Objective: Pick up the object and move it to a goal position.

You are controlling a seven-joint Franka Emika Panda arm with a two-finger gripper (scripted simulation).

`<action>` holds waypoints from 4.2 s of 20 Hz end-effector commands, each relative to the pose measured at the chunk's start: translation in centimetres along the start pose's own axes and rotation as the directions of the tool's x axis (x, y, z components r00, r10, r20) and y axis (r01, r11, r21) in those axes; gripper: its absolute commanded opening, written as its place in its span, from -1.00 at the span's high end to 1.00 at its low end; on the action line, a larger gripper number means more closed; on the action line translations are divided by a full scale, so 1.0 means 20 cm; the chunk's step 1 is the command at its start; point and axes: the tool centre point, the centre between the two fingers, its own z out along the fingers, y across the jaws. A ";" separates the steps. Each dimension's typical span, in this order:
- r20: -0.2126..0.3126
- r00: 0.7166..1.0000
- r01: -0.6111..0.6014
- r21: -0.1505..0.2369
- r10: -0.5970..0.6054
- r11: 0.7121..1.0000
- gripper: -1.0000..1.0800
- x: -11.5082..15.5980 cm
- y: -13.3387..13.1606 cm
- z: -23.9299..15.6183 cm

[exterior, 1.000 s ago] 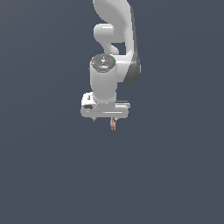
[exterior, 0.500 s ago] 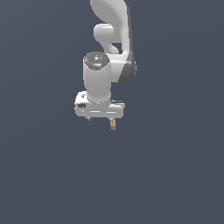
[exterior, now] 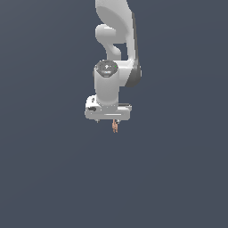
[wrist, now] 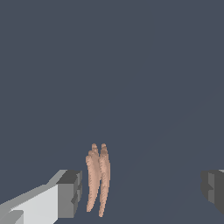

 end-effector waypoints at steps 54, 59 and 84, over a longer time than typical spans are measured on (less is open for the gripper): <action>0.004 1.000 0.020 0.027 -0.020 0.999 1.00 -0.17 -0.15 0.34; 0.004 1.000 0.020 0.027 -0.020 0.999 1.00 -0.11 -0.10 0.18; 0.004 1.000 0.020 0.027 -0.020 0.999 1.00 0.33 0.21 -0.89</action>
